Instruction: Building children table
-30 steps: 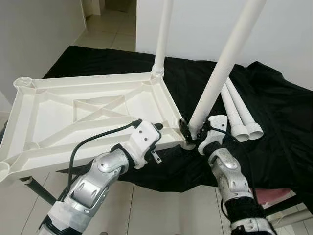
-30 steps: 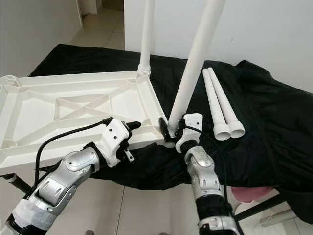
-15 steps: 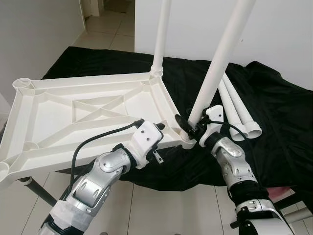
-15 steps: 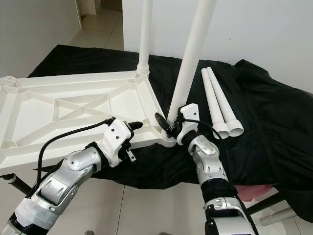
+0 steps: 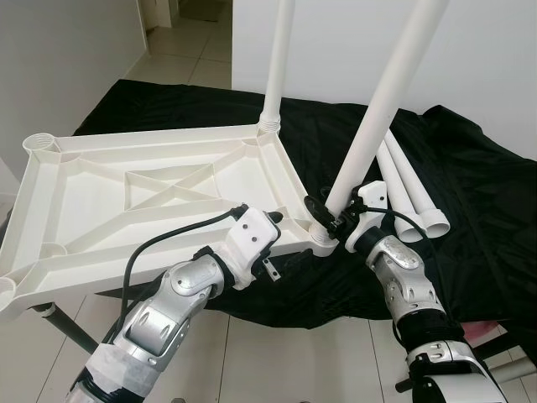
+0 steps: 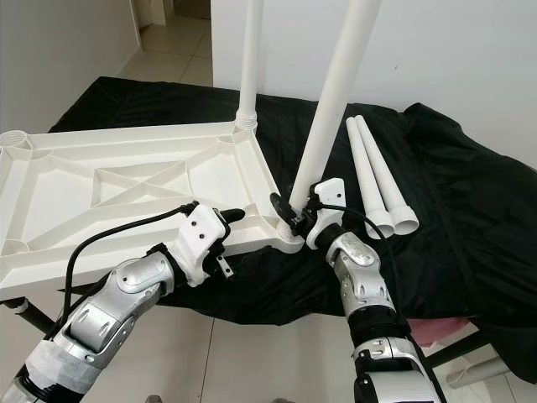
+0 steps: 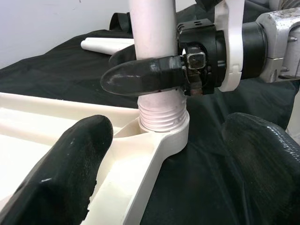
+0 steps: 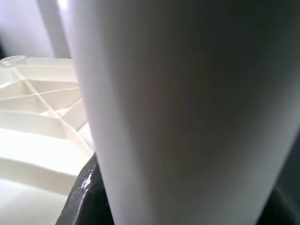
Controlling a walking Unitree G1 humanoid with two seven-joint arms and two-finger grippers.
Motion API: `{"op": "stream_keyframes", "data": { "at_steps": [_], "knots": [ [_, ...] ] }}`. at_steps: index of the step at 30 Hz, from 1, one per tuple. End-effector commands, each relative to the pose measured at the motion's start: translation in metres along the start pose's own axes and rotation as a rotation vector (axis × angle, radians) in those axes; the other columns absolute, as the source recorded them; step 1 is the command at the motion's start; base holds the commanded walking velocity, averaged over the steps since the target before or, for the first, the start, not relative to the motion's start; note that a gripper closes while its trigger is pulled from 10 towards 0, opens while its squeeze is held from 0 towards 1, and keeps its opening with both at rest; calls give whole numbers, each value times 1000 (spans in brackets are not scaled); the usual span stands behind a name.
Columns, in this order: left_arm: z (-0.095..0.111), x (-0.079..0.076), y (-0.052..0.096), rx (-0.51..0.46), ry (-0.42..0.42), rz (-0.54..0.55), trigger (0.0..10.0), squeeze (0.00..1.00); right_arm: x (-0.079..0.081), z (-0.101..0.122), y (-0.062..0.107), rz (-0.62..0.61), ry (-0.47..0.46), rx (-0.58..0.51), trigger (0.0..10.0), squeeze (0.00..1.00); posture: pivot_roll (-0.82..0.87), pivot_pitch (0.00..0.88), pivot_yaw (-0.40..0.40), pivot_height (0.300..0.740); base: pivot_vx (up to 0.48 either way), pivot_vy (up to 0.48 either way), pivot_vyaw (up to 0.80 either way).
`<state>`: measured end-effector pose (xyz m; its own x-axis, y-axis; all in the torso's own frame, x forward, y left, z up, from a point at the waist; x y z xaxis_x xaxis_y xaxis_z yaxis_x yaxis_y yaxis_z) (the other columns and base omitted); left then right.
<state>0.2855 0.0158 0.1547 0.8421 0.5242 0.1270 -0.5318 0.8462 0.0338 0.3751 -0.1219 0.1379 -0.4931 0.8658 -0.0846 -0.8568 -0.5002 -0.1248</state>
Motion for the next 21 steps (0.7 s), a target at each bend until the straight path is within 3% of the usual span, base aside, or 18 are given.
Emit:
{"op": "stream_keyframes", "data": {
  "at_steps": [1,8,10,12,17,21],
  "knots": [
    [-4,-7,-1,14,-5,-61,10000,0,-3,-10,3,-61,-36,39,10000,0,9,0,-73,740,0,0,0],
    [-6,-9,0,20,-2,-64,10000,0,6,-10,3,-126,-37,41,10000,0,4,0,-72,740,0,0,0],
    [-7,-10,0,21,1,-68,10000,0,8,-13,7,-265,-52,61,10000,0,4,0,-72,740,0,0,0],
    [-7,-10,0,21,1,-68,10000,0,8,-13,7,-265,-52,61,10000,0,4,0,-72,740,0,0,0],
    [-7,-11,1,23,1,-74,10000,0,14,-17,15,-491,-62,103,10000,0,3,0,-67,740,0,0,0],
    [-7,-13,0,25,1,-81,10000,0,21,-15,15,-544,-90,107,10000,0,-1,0,-57,740,0,0,0]
  ]
}}
Point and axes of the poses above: a point about 5 cm out from each wrist's last joint towards the gripper, its own y axis pointing back from the gripper into the wrist, its own z axis along the axis of the wrist's last joint, x = y × z, the point moved 5 cm from there along -y, pointing out of the wrist towards the gripper, and after that the axes turned 6 degrees about y, right-handed, at the moved point
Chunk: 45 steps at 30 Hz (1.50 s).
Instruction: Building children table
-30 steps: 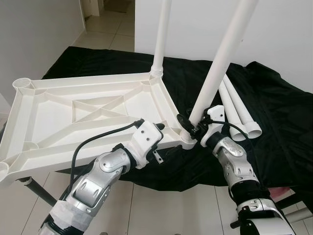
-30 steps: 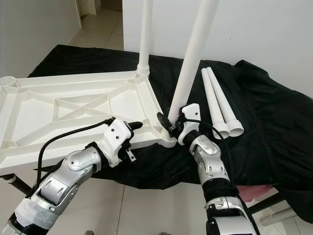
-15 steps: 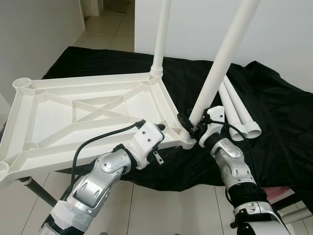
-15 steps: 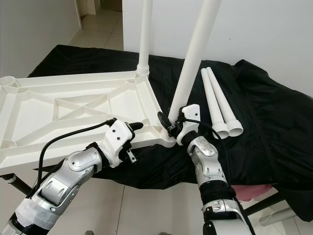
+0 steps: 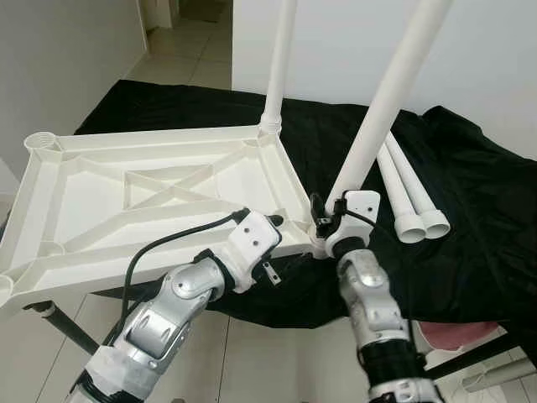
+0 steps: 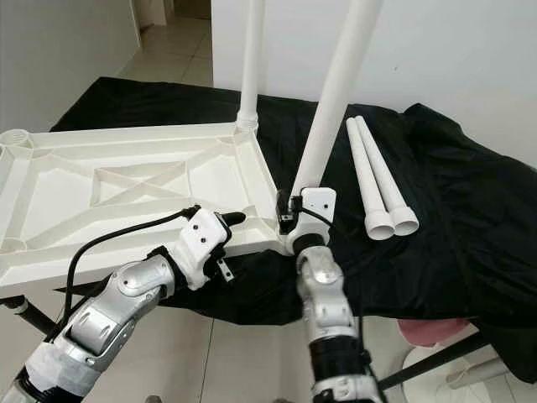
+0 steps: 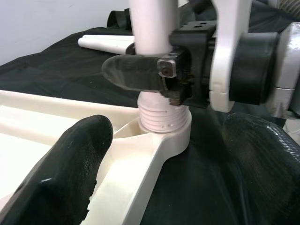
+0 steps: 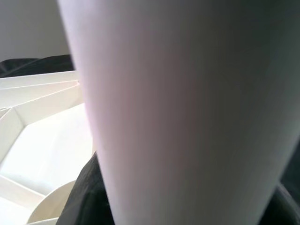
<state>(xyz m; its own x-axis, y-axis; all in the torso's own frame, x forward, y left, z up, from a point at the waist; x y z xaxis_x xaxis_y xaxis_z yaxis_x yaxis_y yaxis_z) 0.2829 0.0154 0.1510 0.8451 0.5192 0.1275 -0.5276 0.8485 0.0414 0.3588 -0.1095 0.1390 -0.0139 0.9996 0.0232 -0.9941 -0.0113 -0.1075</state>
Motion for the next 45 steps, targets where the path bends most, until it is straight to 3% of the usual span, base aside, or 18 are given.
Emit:
{"op": "stream_keyframes", "data": {
  "at_steps": [1,5,13,14,23,29,32,33,37,40,45],
  "knots": [
    [-4,-10,-1,19,2,-79,10000,0,-4,-18,7,-35,-25,79,10000,0,-1,0,-57,740,0,0,0],
    [-4,-11,-1,22,-4,-92,10000,0,-11,-16,9,-64,-9,83,10000,0,-2,0,-54,740,0,0,0],
    [-4,-10,-1,22,-5,-89,10000,0,-7,-17,12,-65,-14,93,10000,0,-4,0,-56,740,0,0,0],
    [-4,-11,-1,22,-4,-90,10000,0,-7,-15,12,-60,-10,88,10000,1000,-3,0,-58,740,0,0,0],
    [-4,-10,-1,20,-2,-85,10000,0,-12,-13,11,-59,13,71,10000,1000,-1,0,-62,740,0,0,0],
    [-5,-11,0,20,1,-77,10000,0,-21,-5,7,8,10,20,10000,1000,6,0,-67,740,0,0,0],
    [-5,-11,0,22,3,-76,10000,0,-18,0,5,102,5,-3,10000,1000,18,0,-66,740,0,0,0],
    [-5,-11,1,23,2,-75,10000,0,-18,2,3,144,16,-15,10000,0,21,0,-62,740,0,0,0],
    [-5,-11,1,25,1,-74,10000,0,-19,5,1,189,33,-30,10000,0,21,0,-62,740,0,0,0],
    [-5,-8,3,27,3,-60,10000,0,-17,10,-4,348,56,-54,10000,0,29,0,-60,740,0,0,0],
    [-4,-6,2,25,2,-55,10000,0,-12,6,-6,511,76,-39,10000,0,30,0,-58,740,0,0,0]
  ]
}}
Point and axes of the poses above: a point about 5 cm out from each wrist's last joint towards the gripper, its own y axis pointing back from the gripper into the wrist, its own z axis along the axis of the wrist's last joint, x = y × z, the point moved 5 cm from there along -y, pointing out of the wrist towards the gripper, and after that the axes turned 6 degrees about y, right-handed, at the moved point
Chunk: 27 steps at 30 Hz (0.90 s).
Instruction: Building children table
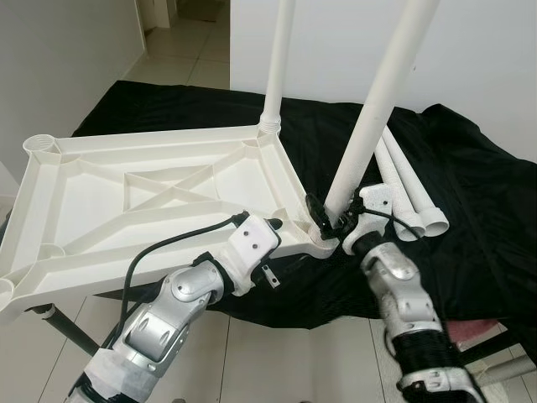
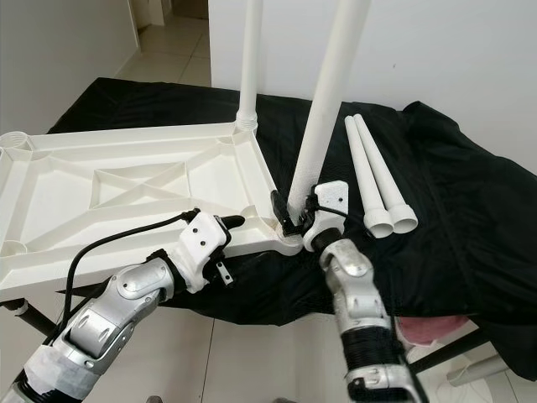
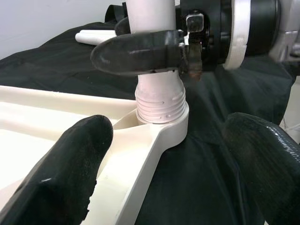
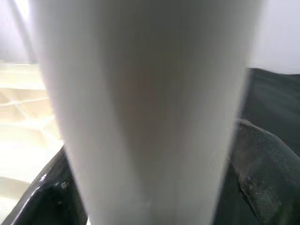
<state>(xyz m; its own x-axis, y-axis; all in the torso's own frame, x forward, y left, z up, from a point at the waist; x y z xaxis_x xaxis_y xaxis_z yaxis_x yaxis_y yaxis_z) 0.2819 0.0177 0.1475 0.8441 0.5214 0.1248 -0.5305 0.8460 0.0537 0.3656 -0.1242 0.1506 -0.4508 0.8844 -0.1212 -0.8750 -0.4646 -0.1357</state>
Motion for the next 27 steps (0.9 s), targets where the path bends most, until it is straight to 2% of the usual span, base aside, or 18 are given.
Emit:
{"op": "stream_keyframes", "data": {
  "at_steps": [1,2,4,5,6,7,17,18,20,21,25,27],
  "knots": [
    [-1,-6,-1,12,-1,-57,10000,0,5,-7,0,73,-7,15,10000,0,31,0,-59,740,0,0,0],
    [0,-6,-2,10,-2,-57,10000,0,6,-10,-1,102,-12,27,9490,0,31,0,-60,740,0,0,0],
    [0,-6,-2,9,-3,-56,10000,0,7,-12,-1,119,-17,35,9490,0,31,0,-60,740,0,0,0],
    [1,-5,-3,7,-5,-54,10000,0,7,-21,-1,139,-3,71,1961,0,32,0,-59,740,0,0,0],
    [1,-5,-3,7,-5,-54,10000,0,7,-21,-1,139,-3,71,1961,0,32,0,-59,740,0,0,0],
    [1,-4,-3,5,-6,-54,10000,0,7,-25,0,144,1,82,0,0,33,0,-61,740,0,0,0],
    [-2,-3,-3,8,-1,-45,10000,0,-2,-36,1,160,-10,103,0,0,35,0,-66,740,0,0,0],
    [-2,-3,-3,7,-1,-45,10000,0,-3,-36,1,161,-13,101,3451,0,35,0,-66,740,0,0,0],
    [-2,-3,-3,7,0,-44,10000,0,-4,-35,1,151,-15,99,3451,0,33,0,-66,740,0,0,0],
    [-2,-3,-3,8,0,-45,10000,0,-4,-35,0,143,-18,97,10000,0,33,0,-66,740,0,0,0],
    [-2,-4,-4,7,2,-45,10000,0,-4,-32,-3,108,-35,85,10000,0,29,0,-66,740,0,0,0],
    [-2,-5,-5,6,4,-49,10000,0,-9,-36,-8,9,4,122,10000,0,25,0,-66,740,0,0,0]
  ]
}}
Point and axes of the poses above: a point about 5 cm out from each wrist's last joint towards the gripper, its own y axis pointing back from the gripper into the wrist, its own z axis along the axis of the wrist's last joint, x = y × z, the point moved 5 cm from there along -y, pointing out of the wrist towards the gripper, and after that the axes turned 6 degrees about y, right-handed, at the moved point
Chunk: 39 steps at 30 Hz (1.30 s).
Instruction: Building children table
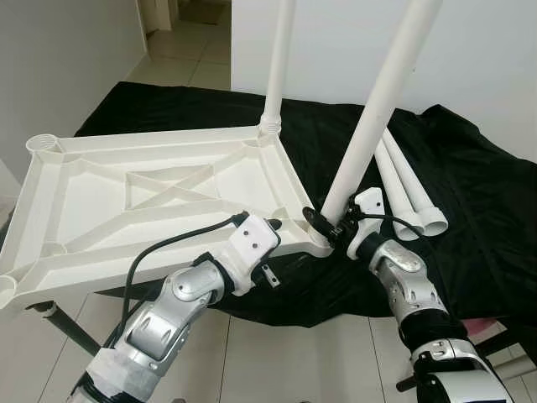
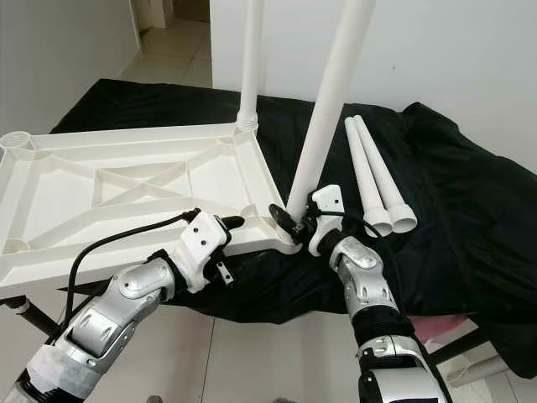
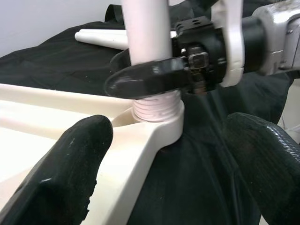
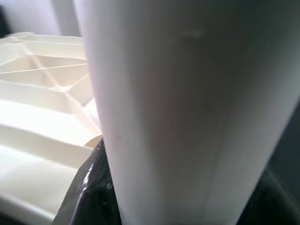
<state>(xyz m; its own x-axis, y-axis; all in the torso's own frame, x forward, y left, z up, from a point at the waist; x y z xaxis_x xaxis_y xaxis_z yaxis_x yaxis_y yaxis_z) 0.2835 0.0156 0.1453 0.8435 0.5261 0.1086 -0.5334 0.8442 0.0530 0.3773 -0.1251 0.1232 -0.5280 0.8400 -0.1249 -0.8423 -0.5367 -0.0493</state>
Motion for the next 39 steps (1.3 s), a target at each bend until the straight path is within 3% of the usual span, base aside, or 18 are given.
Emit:
{"op": "stream_keyframes", "data": {
  "at_steps": [1,10,18,23,32,33,39],
  "knots": [
    [0,-5,-2,7,-12,-53,10000,0,-6,-7,-1,-80,4,45,10000,0,25,0,-66,740,0,0,0],
    [1,-7,-3,-1,-7,-52,10000,0,2,-9,-6,-203,-43,49,10000,0,16,0,-77,740,0,0,0],
    [-1,-8,-2,-3,1,-40,10000,0,5,-20,3,-524,-144,103,10000,0,17,0,-92,740,0,0,0],
    [-1,-9,-2,-2,6,-42,10000,0,16,-13,1,-526,-145,87,10000,0,19,0,-94,740,0,0,0],
    [-2,-10,0,5,2,-53,10000,0,11,3,2,-533,-141,34,10000,0,20,0,-86,740,0,0,0],
    [-2,-10,-1,5,1,-55,10000,0,10,5,3,-535,-140,25,10000,1000,20,0,-86,740,0,0,0],
    [-2,-14,-1,6,4,-65,10000,0,15,16,7,-429,-116,-40,10000,1000,28,0,-84,740,0,0,0]
  ]
}}
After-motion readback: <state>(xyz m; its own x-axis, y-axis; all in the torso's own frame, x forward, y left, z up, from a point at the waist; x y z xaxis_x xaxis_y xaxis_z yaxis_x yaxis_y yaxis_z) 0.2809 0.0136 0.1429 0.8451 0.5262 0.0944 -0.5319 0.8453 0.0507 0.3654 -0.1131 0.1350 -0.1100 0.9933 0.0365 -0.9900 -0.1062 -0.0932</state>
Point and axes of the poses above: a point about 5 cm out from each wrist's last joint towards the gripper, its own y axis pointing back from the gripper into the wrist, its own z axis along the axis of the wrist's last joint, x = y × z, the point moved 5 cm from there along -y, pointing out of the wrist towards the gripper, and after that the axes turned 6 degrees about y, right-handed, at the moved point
